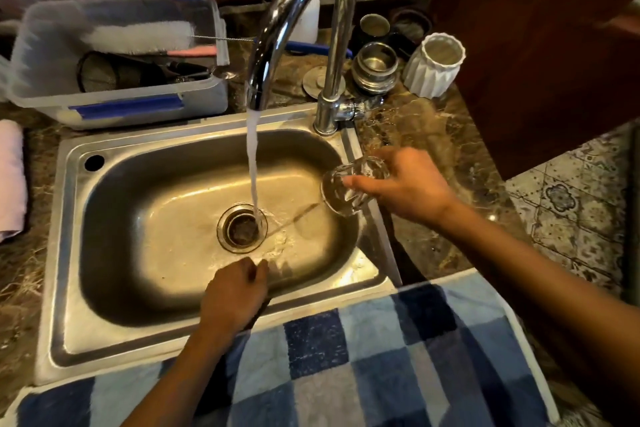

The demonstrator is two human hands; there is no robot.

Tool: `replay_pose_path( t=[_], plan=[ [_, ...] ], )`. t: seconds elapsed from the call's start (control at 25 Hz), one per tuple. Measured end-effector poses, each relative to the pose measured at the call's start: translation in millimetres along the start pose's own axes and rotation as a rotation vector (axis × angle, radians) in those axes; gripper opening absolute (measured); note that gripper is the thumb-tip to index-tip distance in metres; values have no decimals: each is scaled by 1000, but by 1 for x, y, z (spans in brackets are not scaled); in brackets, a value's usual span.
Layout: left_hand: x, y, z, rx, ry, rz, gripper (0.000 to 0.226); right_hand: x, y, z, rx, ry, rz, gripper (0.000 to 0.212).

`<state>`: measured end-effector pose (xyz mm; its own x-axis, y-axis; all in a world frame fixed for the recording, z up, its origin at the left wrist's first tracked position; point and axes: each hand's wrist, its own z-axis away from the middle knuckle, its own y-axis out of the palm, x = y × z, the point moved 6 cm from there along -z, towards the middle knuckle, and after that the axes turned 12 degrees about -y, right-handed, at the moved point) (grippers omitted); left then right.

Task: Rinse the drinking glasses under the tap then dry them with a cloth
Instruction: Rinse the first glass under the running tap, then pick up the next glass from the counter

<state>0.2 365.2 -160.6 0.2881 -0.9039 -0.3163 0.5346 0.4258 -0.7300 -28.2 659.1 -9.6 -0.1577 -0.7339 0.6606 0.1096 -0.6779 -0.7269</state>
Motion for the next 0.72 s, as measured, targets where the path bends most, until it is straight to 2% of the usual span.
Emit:
replay_pose_path(
  t=[0.12, 0.28, 0.44, 0.72],
  plan=[
    [16, 9, 10, -19, 13, -78, 44, -25, -29, -4, -38, 29, 223, 37],
    [12, 10, 14, -90, 17, -141, 41, -56, -54, -14, -38, 64, 337, 40],
    [13, 12, 13, -126, 8, -170, 33, -72, -64, -19, -87, 53, 382, 32],
    [16, 12, 14, -145, -15, -139, 28, -91, -59, -27, -84, 119, 405, 38]
  ],
)
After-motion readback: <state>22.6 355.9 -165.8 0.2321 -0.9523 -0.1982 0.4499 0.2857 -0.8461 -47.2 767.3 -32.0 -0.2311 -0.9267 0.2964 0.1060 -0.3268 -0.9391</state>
